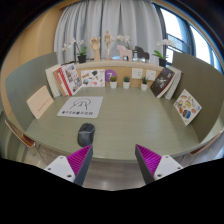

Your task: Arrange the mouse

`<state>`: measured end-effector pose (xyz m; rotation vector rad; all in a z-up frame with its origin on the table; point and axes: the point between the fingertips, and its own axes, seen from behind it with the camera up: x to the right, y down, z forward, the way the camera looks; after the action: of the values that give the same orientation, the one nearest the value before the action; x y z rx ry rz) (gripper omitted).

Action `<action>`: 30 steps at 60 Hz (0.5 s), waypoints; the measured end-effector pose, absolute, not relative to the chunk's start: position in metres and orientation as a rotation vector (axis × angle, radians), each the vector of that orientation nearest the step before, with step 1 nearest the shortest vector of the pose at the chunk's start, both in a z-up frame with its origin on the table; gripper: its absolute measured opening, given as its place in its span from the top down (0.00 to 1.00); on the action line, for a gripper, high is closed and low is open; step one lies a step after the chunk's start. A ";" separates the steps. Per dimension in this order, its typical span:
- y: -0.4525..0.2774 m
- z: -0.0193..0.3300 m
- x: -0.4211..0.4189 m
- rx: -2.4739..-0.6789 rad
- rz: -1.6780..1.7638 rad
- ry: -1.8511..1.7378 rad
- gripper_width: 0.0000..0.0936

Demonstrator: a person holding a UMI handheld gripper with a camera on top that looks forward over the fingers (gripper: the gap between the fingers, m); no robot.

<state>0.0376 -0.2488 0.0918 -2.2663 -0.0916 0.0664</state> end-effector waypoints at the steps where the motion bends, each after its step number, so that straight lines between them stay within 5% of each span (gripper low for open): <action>1: -0.249 0.083 0.028 -2.276 0.070 -0.088 0.09; 15: -0.228 0.021 -0.075 -2.352 0.096 -0.049 0.08; 30: -0.164 -0.014 -0.091 -2.380 0.021 0.031 0.08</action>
<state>-0.0915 -0.1644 -0.0135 -2.3799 0.0312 0.0212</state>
